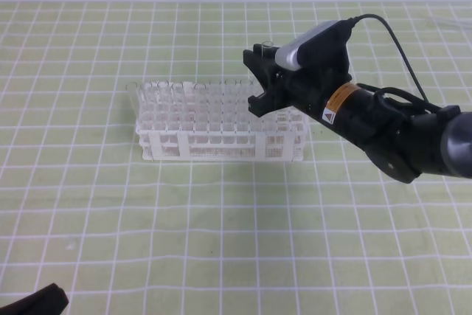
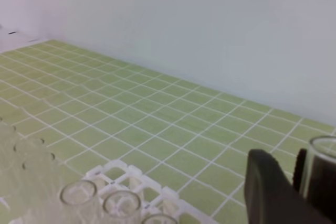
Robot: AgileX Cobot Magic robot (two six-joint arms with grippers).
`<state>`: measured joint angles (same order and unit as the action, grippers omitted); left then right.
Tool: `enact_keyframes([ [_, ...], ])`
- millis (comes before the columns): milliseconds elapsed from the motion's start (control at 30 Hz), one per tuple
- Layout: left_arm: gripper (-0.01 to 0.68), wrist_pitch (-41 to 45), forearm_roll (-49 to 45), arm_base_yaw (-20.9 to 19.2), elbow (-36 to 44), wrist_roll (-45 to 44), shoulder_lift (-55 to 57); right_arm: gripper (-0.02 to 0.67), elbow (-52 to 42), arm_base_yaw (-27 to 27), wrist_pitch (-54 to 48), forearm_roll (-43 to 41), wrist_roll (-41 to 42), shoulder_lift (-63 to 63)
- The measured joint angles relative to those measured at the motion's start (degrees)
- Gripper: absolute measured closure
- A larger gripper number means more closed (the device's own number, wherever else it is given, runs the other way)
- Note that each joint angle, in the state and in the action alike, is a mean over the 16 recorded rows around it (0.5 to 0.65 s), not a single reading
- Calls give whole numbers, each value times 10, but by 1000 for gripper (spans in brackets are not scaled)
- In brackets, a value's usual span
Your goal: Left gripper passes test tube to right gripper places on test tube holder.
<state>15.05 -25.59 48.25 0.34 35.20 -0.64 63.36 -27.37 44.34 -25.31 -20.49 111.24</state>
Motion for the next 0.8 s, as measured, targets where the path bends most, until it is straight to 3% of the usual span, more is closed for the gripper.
enact_keyframes([
  [567,676,1,1,0,-2,0,1,563,0,0,1,3,13,0],
  [800,676,1,0,0,-1,0,0,532,0,0,-1,1,13,0],
])
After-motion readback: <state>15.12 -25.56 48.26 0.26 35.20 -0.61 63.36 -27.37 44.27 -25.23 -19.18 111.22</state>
